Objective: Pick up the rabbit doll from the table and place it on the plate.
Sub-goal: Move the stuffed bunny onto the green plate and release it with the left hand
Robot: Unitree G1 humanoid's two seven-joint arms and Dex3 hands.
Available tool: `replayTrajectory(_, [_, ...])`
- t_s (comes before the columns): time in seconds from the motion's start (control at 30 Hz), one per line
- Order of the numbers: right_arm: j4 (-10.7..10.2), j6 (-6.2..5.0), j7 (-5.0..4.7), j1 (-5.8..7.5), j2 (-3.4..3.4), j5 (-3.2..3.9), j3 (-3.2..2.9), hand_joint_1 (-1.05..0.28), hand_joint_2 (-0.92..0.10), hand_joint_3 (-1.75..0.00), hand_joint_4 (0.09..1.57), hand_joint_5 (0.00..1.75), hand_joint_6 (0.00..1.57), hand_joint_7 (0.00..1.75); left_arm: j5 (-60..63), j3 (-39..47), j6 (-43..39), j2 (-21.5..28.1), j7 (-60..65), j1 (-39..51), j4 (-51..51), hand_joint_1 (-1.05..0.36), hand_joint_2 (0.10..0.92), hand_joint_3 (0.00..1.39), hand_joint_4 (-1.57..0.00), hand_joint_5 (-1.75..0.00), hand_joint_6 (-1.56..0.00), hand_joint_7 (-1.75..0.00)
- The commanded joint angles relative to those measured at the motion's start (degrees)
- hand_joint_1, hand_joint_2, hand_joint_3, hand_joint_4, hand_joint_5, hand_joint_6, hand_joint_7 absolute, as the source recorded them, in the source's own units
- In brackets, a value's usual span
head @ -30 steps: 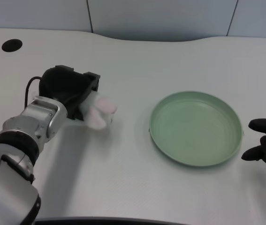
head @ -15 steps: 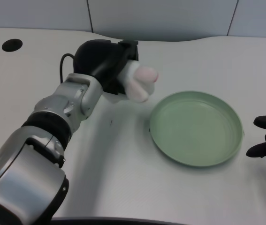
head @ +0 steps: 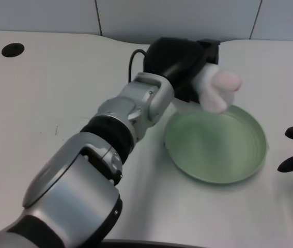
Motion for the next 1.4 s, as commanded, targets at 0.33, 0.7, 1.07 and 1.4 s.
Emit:
replayTrajectory(0.33, [-0.8,0.51,0.57,0.9,-0.12,1.06,-0.48,-0.29,-0.92,-0.53,0.35,1.64,0.28,1.13,-2.2,1.3,12.4,-8.4,-3.9,-1.5,0.8,-0.31,0.843,0.0,-0.78,-1.67,-0.87,-0.63])
replayTrajectory(0.7, [-5.5,1.47,-1.07,3.23,0.89,1.0,0.55,-0.3,-0.92,-0.54,0.3,1.63,0.27,1.16,-2.7,0.1,19.1,-10.2,-6.9,-1.1,0.5,-0.22,0.852,0.0,-0.69,-1.69,-0.75,-0.64])
replayTrajectory(1.07, [-8.2,5.55,-1.71,4.18,1.09,1.78,0.73,-0.32,-0.92,-0.53,0.18,1.63,0.23,1.21,-2.8,-1.3,17.7,-10.3,-9.7,0.6,0.8,-0.22,0.886,0.01,-0.65,-1.61,-0.76,-0.58])
replayTrajectory(1.4, [-12.2,5.02,-4.95,6.11,1.37,-1.25,2.27,-0.29,-0.92,-0.56,0.2,1.58,0.22,1.21,-2.3,-2.8,15.2,-11.1,-11.7,2.4,0.9,-0.27,0.883,0.0,-0.68,-1.56,-0.76,-0.53])
